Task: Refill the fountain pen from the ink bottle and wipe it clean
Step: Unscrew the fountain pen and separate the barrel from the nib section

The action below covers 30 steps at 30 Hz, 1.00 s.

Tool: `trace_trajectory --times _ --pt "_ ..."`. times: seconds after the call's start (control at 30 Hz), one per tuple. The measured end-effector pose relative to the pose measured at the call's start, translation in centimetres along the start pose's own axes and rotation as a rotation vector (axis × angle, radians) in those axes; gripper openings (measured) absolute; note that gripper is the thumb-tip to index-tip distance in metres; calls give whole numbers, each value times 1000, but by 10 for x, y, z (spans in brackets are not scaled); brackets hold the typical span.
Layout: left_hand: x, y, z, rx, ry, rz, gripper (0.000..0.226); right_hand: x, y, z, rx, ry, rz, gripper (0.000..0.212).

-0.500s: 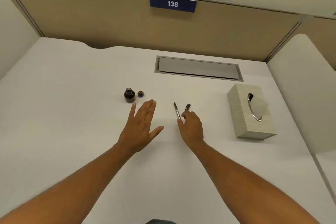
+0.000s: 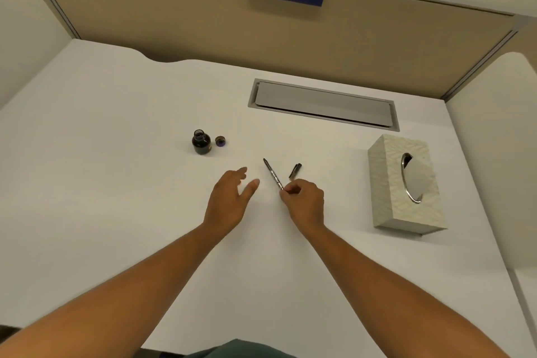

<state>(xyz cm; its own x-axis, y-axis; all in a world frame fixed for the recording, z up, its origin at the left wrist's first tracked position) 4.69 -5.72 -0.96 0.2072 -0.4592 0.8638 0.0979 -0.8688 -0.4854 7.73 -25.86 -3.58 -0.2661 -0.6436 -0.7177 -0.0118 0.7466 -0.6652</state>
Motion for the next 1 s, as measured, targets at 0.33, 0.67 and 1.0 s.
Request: trace_trajectory --times 0.33,0.67,1.0 --pt "25 25 14 -139 -363 -683 27 -3 -32 -45 -105 49 417 13" --pt "47 34 7 -242 -357 -718 27 -10 -36 -44 -361 90 501 32" --pt "46 20 10 -223 -327 -652 23 -18 -27 -45 -489 200 632 38"
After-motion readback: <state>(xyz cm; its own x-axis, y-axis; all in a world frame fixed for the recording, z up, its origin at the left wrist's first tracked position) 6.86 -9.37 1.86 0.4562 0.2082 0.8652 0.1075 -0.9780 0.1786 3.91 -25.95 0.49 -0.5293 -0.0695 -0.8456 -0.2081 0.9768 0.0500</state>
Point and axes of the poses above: each hand's wrist, its own z-axis towards the middle knuckle, its own y-axis out of the palm, x = y × z, the point moved 4 cm from there along z, towards the middle knuckle, and after that the axes turned 5 degrees about -z, right-handed, at the moved point
